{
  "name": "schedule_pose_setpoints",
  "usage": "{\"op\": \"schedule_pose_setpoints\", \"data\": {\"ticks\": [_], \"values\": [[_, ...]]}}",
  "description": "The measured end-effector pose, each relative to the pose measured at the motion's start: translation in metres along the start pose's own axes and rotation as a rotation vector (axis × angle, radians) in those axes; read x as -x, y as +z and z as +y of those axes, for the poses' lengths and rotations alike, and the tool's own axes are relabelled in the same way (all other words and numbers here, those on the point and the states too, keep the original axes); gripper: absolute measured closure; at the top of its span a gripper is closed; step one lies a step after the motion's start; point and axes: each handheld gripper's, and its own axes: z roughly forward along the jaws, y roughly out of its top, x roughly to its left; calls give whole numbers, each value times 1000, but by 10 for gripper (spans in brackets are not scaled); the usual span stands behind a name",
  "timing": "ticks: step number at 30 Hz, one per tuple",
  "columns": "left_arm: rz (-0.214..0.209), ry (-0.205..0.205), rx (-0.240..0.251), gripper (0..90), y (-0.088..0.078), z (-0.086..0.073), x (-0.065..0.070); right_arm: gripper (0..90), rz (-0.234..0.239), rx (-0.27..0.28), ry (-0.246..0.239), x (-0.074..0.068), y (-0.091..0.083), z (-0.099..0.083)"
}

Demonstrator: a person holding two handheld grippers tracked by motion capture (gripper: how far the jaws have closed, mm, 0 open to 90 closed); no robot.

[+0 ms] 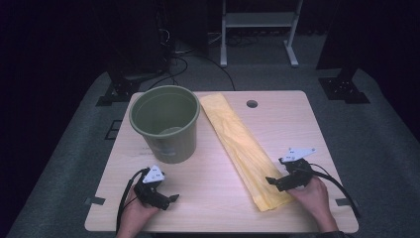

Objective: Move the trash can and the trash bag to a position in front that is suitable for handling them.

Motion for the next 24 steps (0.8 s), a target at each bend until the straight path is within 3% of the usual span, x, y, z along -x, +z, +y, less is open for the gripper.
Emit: {"op": "schedule_pose_setpoints", "data": {"ticks": [5, 10, 14, 17, 21, 24], "values": [[0, 0, 0, 0, 0, 0, 0, 94, 32, -5, -41, -15, 19, 16], [0, 0, 0, 0, 0, 0, 0, 126, 71, -42, -59, -26, 38, 19], [0, 0, 0, 0, 0, 0, 0, 237, 52, -74, -54, -29, 49, 16], [0, 0, 0, 0, 0, 0, 0, 418, 40, -72, -40, -28, 46, 17], [0, 0, 0, 0, 0, 0, 0, 732, 30, -64, -26, -26, 41, 15], [0, 0, 0, 0, 0, 0, 0, 857, 27, -55, -9, -21, 39, 11]]}}
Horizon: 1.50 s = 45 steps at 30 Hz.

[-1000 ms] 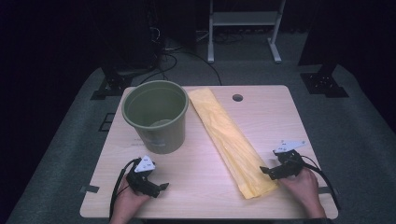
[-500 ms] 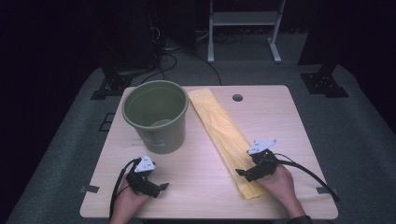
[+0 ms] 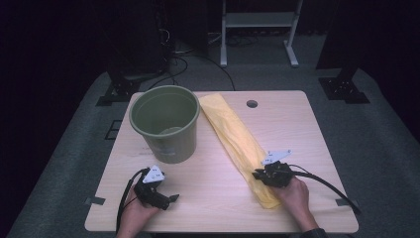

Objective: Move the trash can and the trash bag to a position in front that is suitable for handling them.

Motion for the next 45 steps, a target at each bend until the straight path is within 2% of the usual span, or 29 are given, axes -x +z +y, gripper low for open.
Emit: {"op": "schedule_pose_setpoints", "data": {"ticks": [9, 13, 17, 20, 21, 22, 25, 27, 31, 32, 33, 36, 39, 41, 43, 45], "values": [[-1, 0, 0, 0, 0, 0, 0, 873, -54, -16, 14, 12, -11, -9], [-1, 0, 0, 0, 0, 0, 0, 875, -78, -34, 20, 19, -22, -19], [-1, 0, 0, 0, 0, 0, 0, 876, -90, -48, 5, 22, -32, -28], [-1, 0, 0, 0, 0, 0, 0, 875, -104, -59, 11, 27, -50, -46], [-1, 0, 0, 0, 0, 0, 0, 875, -104, -59, 11, 27, -50, -46], [-1, 1, 0, 0, 0, 0, 0, 873, -109, -61, 20, 29, -58, -55], [-1, 1, 0, 0, 0, 0, 0, 862, -105, -53, 27, 31, -67, -65], [-1, 0, 0, 0, 0, 0, 0, 816, -104, -42, 31, 32, -71, -67], [-1, 0, 0, 0, 0, 0, 0, 639, -91, 19, 61, 31, -80, -60], [-1, 0, 0, 0, 0, 0, 0, 585, -100, 33, 62, 31, -82, -56], [-1, 0, 0, 0, 0, 0, 0, 585, -100, 33, 62, 31, -82, -56], [-1, 0, 0, 0, 0, 0, 0, 360, -110, 93, 65, 32, -86, -38], [0, 0, 0, 0, 0, 0, 0, 200, -122, 116, 58, 37, -78, -24], [0, 0, 0, 0, 0, 0, 0, 173, -112, 128, 42, 41, -68, -18], [1, -1, 0, 0, 0, 0, 0, 136, -102, 112, 49, 46, -56, -15], [1, 0, 0, 0, 0, 0, 0, 136, -103, 94, 51, 50, -44, -14]]}}
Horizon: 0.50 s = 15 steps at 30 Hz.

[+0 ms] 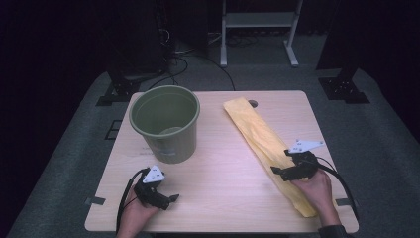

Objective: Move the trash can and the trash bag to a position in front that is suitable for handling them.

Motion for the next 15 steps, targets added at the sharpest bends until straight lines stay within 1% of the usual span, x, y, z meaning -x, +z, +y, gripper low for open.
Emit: {"op": "schedule_pose_setpoints", "data": {"ticks": [4, 6, 8, 10, 12, 15], "values": [[1, -2, 0, 0, 0, 0, 0, 136, -5, -24, 2, 4, 19, -9], [5, -6, 0, 0, 0, 0, 0, 136, 9, -36, 15, 5, 24, -15], [7, -7, 0, 0, 0, 0, 0, 136, 3, -51, 5, 5, 25, -19], [12, -15, 1, 0, -1, 0, 0, 135, 11, -33, 22, 6, 26, -23], [19, -18, 1, 0, -1, -1, 0, 135, 8, -13, 23, 6, 26, -26], [20, -33, 0, 0, -4, -1, -1, 128, 4, -12, 29, 5, 25, -27]]}}
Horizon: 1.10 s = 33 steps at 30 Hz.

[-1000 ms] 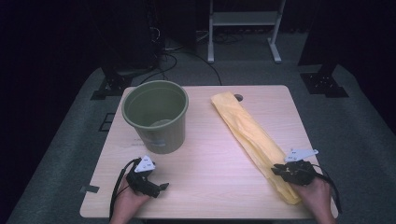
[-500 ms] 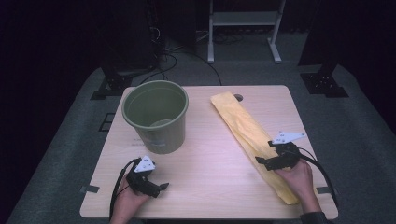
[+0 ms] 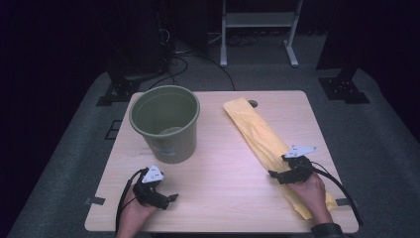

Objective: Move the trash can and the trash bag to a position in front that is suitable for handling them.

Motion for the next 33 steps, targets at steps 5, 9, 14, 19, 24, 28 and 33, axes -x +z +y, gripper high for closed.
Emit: {"op": "schedule_pose_setpoints", "data": {"ticks": [5, 9, 14, 19, 24, 28, 33], "values": [[-3, -17, 26, 0, -10, 4, -1, 121, -2, -2, 5, 0, 0, 0], [-16, -48, 39, 0, -19, 10, -4, 122, -3, -1, 6, 0, 0, 0], [-25, -66, 69, 0, -30, 18, -8, 123, -3, -1, 6, 0, 0, 0], [-29, -92, 93, 0, -42, 29, -11, 123, -2, -1, 6, 0, 0, 0], [-30, -100, 95, 0, -50, 39, -14, 126, -4, -1, 6, 1, 0, 0], [-25, -104, 100, 0, -55, 45, -15, 125, -3, -1, 8, 0, 0, 0], [-27, -95, 111, 0, -68, 58, -19, 125, -3, -1, 7, 0, 0, 0]]}}
